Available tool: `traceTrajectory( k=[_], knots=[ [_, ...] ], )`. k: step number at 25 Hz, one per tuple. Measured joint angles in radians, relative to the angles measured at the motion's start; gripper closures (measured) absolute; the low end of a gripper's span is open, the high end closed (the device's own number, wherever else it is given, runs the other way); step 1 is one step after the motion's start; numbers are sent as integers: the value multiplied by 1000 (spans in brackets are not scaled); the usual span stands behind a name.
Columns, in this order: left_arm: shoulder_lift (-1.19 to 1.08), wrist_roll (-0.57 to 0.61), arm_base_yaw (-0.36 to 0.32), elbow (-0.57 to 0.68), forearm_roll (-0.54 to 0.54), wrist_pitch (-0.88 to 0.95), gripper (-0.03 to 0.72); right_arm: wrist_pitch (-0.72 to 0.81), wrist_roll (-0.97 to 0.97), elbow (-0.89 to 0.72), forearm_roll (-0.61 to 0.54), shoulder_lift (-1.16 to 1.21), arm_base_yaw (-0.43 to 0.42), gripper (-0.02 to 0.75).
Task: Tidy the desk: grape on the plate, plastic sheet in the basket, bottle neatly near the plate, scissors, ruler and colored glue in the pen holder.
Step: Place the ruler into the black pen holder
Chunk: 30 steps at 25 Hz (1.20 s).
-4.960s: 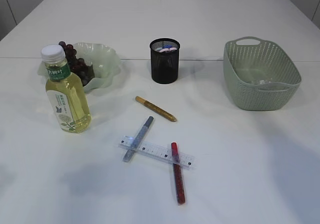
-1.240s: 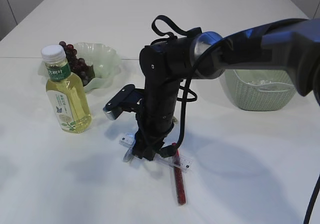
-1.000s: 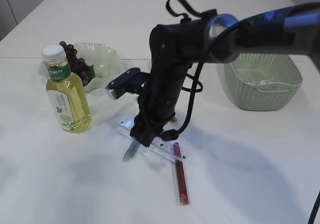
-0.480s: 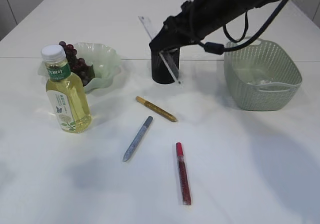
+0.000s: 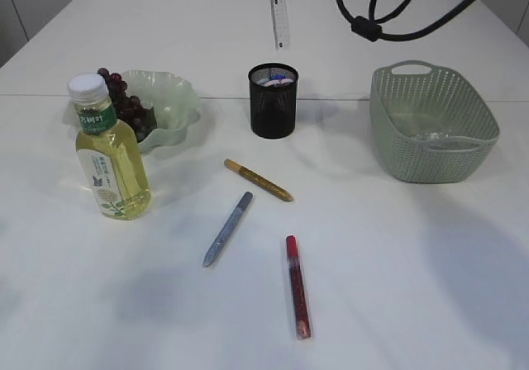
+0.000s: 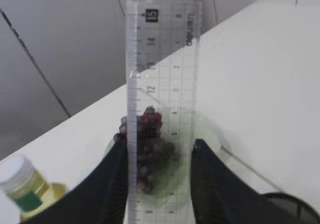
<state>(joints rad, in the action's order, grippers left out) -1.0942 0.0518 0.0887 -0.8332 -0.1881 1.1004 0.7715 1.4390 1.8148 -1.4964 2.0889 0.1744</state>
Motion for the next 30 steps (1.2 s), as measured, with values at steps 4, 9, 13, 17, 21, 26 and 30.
traceTrajectory(
  k=[4, 9, 13, 17, 21, 26, 30],
  knots=[
    [0, 0, 0, 0, -2, 29, 378, -63, 245, 2, -215, 57, 0, 449],
    [0, 0, 0, 0, -2, 35, 379, -126, 435, 73, -275, 149, 0, 449],
    [0, 0, 0, 0, -2, 35, 379, -132, 478, 194, -282, 254, 0, 449],
    [0, 0, 0, 0, -4, 28, 379, -142, 493, 357, -282, 381, 0, 449],
    [0, 0, 0, 0, -4, 8, 379, -164, 497, 500, -284, 484, 0, 449],
    [0, 0, 0, 0, -4, -22, 379, -165, 499, 562, -287, 551, 2, 449],
    [0, 0, 0, 0, -4, -24, 379, -159, 487, 568, -298, 564, 2, 449]
  ],
)
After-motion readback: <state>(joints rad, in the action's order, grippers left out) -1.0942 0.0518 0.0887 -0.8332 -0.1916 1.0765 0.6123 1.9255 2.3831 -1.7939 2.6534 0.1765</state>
